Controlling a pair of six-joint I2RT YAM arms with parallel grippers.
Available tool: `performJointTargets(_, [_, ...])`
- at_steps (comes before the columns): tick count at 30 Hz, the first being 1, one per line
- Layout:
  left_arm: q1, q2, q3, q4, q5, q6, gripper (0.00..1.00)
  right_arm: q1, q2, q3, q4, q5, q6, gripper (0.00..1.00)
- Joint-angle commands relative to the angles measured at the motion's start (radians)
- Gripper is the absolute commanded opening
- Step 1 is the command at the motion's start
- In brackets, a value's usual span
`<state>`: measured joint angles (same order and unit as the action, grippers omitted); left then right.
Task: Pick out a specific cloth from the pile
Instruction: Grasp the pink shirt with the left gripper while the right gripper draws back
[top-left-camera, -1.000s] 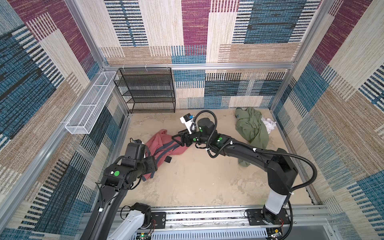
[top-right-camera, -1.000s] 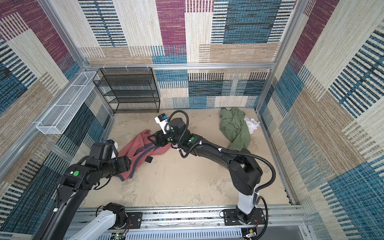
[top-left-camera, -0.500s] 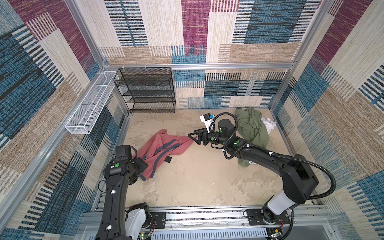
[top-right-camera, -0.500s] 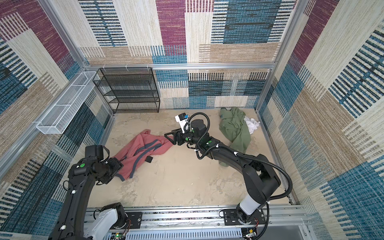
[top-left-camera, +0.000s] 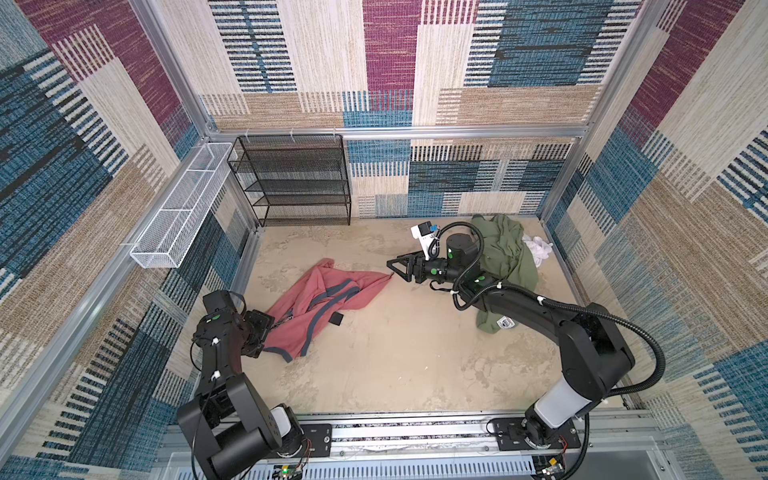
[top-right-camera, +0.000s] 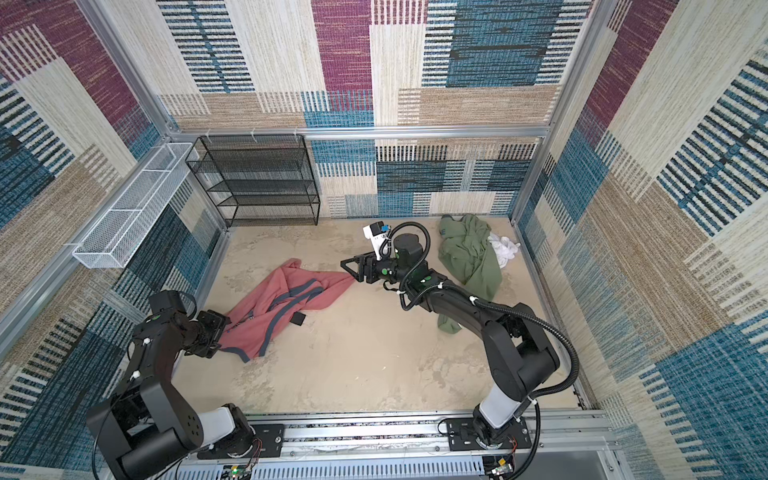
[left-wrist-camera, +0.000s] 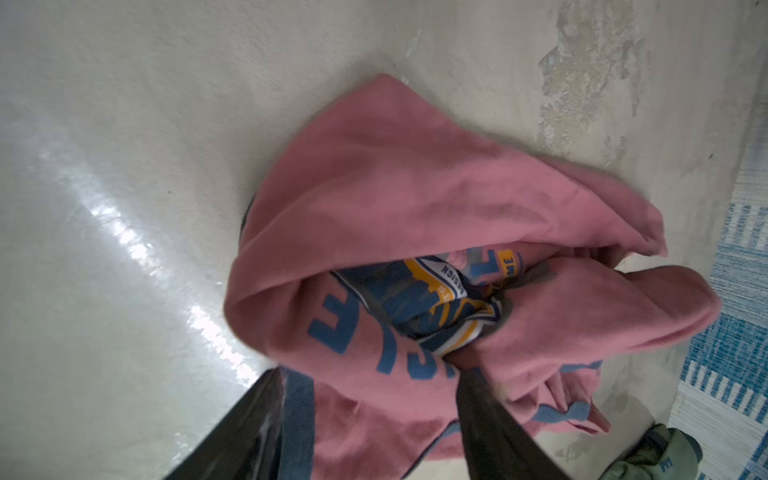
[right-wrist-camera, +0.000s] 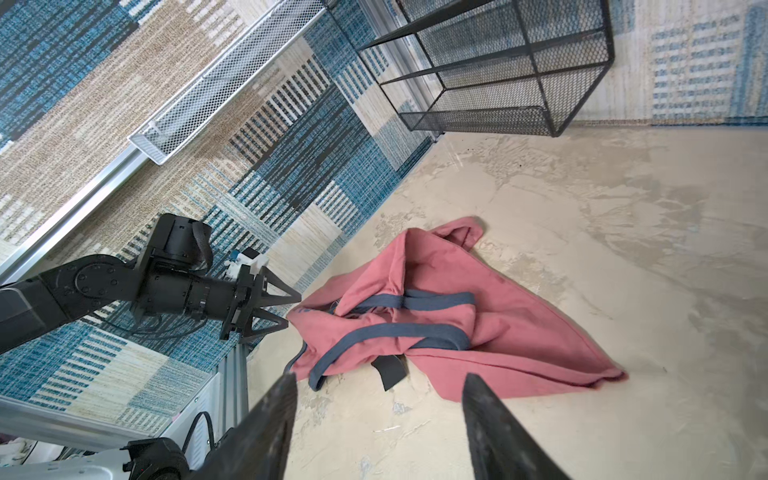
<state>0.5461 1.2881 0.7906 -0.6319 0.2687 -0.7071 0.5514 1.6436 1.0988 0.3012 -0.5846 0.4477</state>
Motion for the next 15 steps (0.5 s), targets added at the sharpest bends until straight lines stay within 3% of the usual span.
performJointTargets(1, [0.011, 0.068, 0.017, 0.094, 0.021, 0.002, 0.66, -0.006, 0.001, 0.001, 0.023, -0.011, 0.011, 0.66])
performJointTargets(7, [0.01, 0.211, 0.045, 0.17, 0.063, 0.017, 0.52, -0.013, 0.001, 0.006, 0.0, 0.011, 0.003, 0.65])
performJointTargets(13, [0.009, 0.199, 0.029, 0.18, 0.057, 0.04, 0.09, -0.016, 0.006, 0.011, -0.025, 0.023, -0.007, 0.65])
performJointTargets(15, [0.009, 0.172, 0.027, 0.172, 0.05, 0.044, 0.0, -0.016, 0.007, 0.009, -0.023, 0.022, -0.004, 0.65])
